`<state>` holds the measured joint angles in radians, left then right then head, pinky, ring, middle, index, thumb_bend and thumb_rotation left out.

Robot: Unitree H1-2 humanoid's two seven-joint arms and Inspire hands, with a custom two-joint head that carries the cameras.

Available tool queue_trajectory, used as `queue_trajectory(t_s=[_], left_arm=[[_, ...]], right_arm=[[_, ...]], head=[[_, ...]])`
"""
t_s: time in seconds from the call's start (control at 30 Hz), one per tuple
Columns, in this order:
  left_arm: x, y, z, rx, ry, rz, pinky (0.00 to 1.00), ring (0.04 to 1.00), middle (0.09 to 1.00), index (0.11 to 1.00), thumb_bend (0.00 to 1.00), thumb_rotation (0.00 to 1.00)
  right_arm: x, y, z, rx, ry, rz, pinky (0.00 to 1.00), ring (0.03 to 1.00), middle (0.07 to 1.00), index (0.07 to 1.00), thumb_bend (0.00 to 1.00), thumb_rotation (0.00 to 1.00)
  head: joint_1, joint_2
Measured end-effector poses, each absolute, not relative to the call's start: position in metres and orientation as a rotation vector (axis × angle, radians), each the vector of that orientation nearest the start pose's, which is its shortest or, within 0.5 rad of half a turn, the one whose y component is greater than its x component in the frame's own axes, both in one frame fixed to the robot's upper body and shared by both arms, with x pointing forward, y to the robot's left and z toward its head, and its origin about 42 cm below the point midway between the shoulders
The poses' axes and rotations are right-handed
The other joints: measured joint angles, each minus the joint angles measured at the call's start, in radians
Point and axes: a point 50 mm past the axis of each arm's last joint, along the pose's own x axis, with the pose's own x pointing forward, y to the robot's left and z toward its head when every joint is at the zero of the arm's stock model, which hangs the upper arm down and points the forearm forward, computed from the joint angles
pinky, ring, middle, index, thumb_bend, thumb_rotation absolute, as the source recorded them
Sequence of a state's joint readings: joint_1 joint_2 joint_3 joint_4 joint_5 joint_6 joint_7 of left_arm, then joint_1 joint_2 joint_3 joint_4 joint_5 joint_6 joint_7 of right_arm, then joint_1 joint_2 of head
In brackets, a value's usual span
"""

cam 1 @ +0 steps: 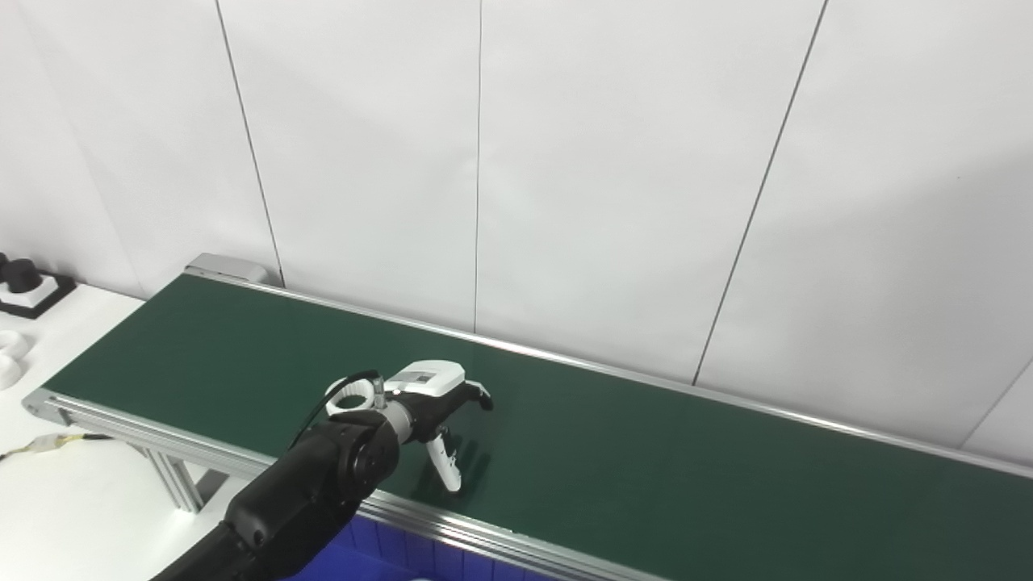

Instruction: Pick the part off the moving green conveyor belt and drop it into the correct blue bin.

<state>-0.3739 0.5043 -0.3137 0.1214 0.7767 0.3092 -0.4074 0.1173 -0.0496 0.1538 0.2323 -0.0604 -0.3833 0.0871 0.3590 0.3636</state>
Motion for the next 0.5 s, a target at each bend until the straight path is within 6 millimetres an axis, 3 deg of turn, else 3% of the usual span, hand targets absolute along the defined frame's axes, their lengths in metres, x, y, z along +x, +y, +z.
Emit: queue_trajectory(t_s=[0.5], left_arm=[[0.393, 0.302, 0.150, 1.350, 0.279, -0.354, 0.99, 0.869, 0.872, 0.826, 0.89, 0.01]], right_arm=[[0.224, -0.190, 0.028, -0.096, -0.031, 0.244, 0.72, 0.795, 0.834, 0.910, 0.33, 0.82]], head=[[0.002, 0.002]])
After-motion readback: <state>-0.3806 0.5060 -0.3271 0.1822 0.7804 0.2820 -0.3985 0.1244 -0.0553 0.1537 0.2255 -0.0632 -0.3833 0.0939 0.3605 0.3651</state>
